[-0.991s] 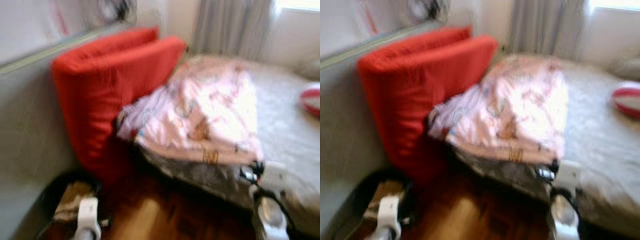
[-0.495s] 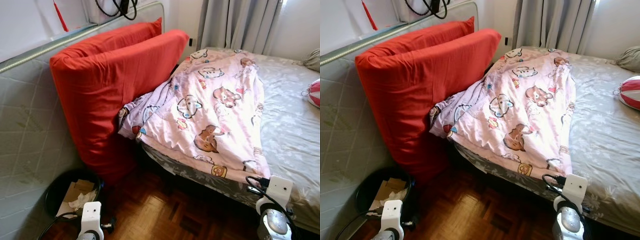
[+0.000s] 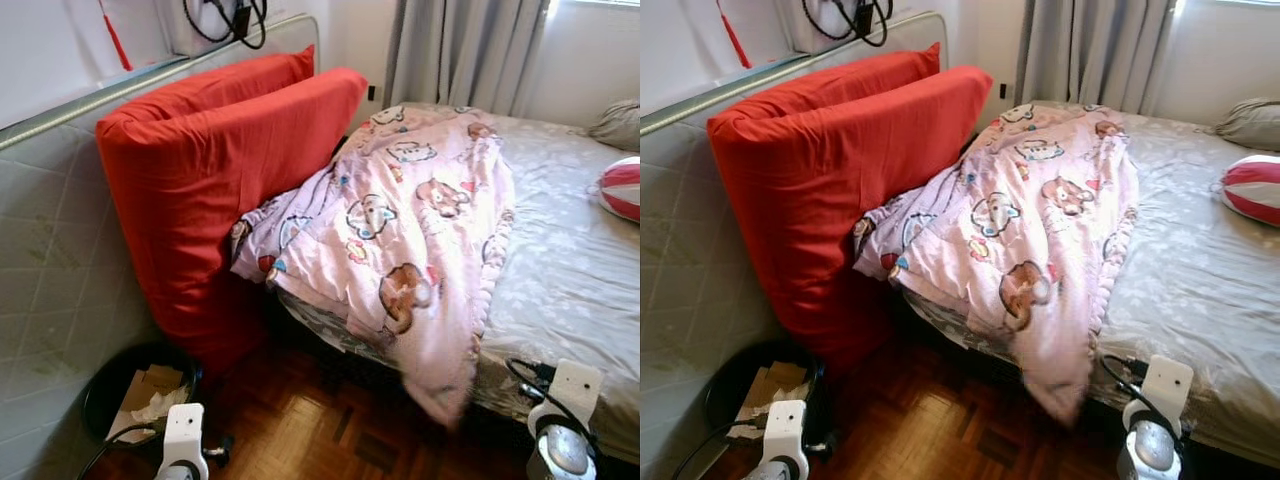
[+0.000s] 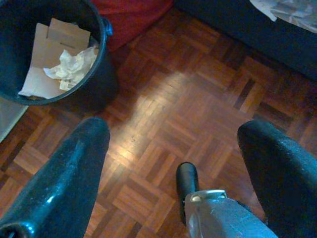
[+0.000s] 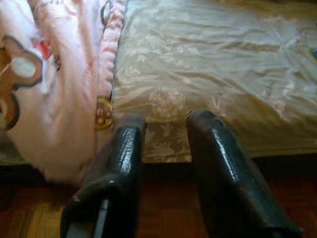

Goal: Clean up the room

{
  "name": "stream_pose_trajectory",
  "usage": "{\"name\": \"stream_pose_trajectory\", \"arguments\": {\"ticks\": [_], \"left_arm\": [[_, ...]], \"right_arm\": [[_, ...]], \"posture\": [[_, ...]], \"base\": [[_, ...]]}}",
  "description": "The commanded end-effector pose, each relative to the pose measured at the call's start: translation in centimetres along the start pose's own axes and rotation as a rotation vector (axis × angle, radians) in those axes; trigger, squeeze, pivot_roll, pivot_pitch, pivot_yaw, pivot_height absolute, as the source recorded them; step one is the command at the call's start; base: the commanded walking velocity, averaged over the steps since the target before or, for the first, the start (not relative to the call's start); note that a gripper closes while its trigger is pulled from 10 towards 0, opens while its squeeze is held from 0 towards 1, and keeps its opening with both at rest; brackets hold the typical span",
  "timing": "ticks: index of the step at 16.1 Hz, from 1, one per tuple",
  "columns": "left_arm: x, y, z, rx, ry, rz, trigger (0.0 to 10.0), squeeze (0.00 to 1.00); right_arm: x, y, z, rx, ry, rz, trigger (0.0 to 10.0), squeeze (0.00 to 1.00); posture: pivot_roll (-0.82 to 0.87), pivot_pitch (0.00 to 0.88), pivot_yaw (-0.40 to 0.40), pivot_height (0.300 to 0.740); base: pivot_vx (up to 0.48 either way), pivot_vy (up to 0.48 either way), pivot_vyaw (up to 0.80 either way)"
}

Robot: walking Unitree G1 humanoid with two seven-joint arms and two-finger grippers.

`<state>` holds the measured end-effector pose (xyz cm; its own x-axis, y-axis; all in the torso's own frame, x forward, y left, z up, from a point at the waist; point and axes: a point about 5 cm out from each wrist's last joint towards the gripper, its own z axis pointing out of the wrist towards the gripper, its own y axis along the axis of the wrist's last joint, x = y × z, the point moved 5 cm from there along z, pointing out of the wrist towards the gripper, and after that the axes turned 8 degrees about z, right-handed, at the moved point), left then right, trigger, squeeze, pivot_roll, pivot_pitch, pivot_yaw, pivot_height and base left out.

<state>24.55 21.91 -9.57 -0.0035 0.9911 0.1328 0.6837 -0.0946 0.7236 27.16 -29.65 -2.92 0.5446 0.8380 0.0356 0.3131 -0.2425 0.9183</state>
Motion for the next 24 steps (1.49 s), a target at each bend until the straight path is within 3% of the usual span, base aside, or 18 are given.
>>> {"name": "stream_pose_trajectory", "arguments": {"ticks": [1, 2, 6, 8, 10, 12, 24], "left_arm": [[-0.1, 0.2, 0.1, -0.004, -0.006, 0.009, 10.0, 0.0], [-0.1, 0.2, 0.1, -0.003, -0.007, 0.009, 10.0, 0.0], [-0.3, 0.3, 0.1, 0.002, -0.017, 0.008, 10.0, 0.0], [-0.4, 0.2, 0.1, 0.008, -0.023, 0.007, 10.0, 0.0], [-0.5, 0.1, 0.1, 0.013, -0.024, 0.006, 10.0, 0.0], [-0.5, -0.1, 0.1, 0.02, -0.026, 0.009, 10.0, 0.0], [-1.2, -1.0, 0.0, 0.054, -0.034, 0.0, 10.0, 0.0]], "right_arm": [[0.7, -0.9, 0.0, 0.046, 0.037, 0.02, 10.0, 0.0], [0.9, -1.6, -0.2, 0.074, 0.053, 0.018, 10.0, 0.0], [2.3, -9.1, -3.2, 0.384, 0.209, -0.069, 10.0, 0.0], [1.7, -13.3, -5.9, 0.556, 0.232, -0.208, 10.0, 0.0], [1.9, -13.9, -6.5, 0.558, 0.259, -0.258, 10.0, 0.0], [2.0, -14.0, -6.5, 0.563, 0.231, -0.227, 10.0, 0.0], [2.3, -14.5, -6.9, 0.586, 0.267, -0.277, 10.0, 0.0]], "posture": [[0.0, 0.0, 0.012, 0.74], [0.0, 0.0, 0.011, 0.74], [0.0, 0.0, 0.013, 0.74], [0.0, 0.0, 0.013, 0.74], [0.01, 0.0, 0.012, 0.74], [0.0, 0.0, 0.017, 0.74], [0.0, 0.0, -0.006, 0.74]], "base": [[0.0, 0.0, 0.0], [0.0, 0.0, 0.0], [0.0, 0.0, 0.0], [0.0, 0.0, 0.0], [0.0, 0.0, 0.4], [0.0, 0.0, 0.8], [0.0, 0.0, 0.8]]}}
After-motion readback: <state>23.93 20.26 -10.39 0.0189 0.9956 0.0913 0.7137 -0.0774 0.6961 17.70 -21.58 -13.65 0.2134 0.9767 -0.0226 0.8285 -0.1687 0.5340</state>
